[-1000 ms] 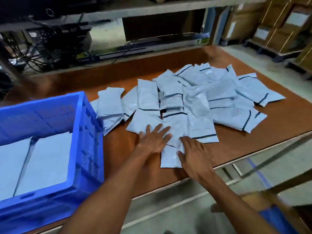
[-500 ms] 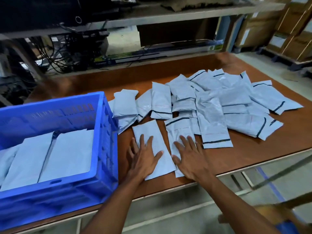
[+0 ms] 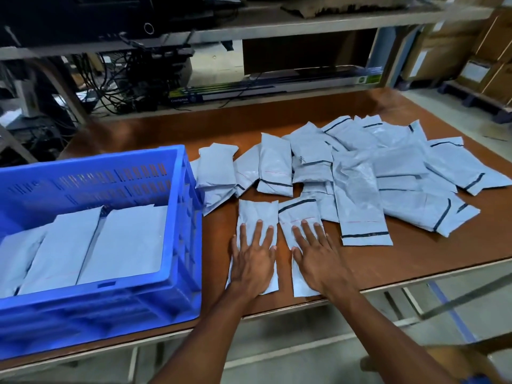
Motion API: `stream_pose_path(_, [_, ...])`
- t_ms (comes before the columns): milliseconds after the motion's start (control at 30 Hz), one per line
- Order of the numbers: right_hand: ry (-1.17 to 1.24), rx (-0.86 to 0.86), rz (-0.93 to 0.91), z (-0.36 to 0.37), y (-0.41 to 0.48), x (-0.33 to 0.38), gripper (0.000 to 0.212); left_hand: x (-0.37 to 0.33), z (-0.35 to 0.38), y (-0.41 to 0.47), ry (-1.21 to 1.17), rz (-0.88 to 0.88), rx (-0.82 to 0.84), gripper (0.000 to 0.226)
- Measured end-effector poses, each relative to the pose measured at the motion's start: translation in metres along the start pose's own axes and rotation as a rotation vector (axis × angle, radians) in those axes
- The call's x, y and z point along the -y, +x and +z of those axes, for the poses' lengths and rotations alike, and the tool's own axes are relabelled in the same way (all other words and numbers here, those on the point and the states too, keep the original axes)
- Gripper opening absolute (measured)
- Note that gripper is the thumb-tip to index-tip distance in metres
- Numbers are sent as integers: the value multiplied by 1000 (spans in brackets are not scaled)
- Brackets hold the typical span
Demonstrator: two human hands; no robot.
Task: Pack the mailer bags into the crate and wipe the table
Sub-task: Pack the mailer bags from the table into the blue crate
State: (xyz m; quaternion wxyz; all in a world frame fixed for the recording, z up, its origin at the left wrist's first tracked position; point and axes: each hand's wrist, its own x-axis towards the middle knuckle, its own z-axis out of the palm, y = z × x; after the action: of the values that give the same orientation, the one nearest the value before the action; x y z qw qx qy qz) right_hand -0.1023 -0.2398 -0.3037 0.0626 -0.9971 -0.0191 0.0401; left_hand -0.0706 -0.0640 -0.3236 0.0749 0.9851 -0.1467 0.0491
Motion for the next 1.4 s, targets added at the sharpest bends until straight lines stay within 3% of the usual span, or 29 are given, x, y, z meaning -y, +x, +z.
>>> stream_pose_path(133, [-9,-18,-43,1,1,0,107,-1,2,0,49,8,-12,50])
stream_pose_path(267, [145,-100,-31,-14,-4,3,84,-3,-21,0,-22,76,-23,36])
stream_pose_path(367, [316,-366,-71,-48,1,19,66,-8,-72,1,-120,163,-278,36])
stream_pose_path(500, [610,-689,-187,-142,-1,78,50,-1,-197,-8,-262,275,-682,46])
stream_pose_path(600, [667,-810,-321,-204,-6,150,44,45,-284,-23,-203,219,-821,49])
stream_pose_path(667, [641,-790,-416,-222,-2,197,43,99,-307,-30,-67,133,-836,48])
stream_pose_path(733, [604,-657,-482,-224,4,240,45,163,-306,-34,59,39,-733,48])
stream_pose_path(867, [458,-393,-553,-191,30,310,36,266,-255,-36,190,-150,-357,43])
stream_pose_path(1033, [70,-116,-483,-137,70,340,23,306,-208,-23,177,-200,117,39])
stream_pose_path(1133, [-64,33,-329,-116,82,344,41,287,-194,-19,183,-121,303,43])
stream_pose_path(1233, [-197,412,-134,-92,88,337,71,271,-198,-28,180,-76,635,53])
stream_pose_path(1333, [-323,628,-90,-76,96,331,103,282,-202,-30,149,-57,788,81])
stream_pose_path(1400, [-358,671,-118,-73,98,332,107,299,-190,-25,188,-62,862,101])
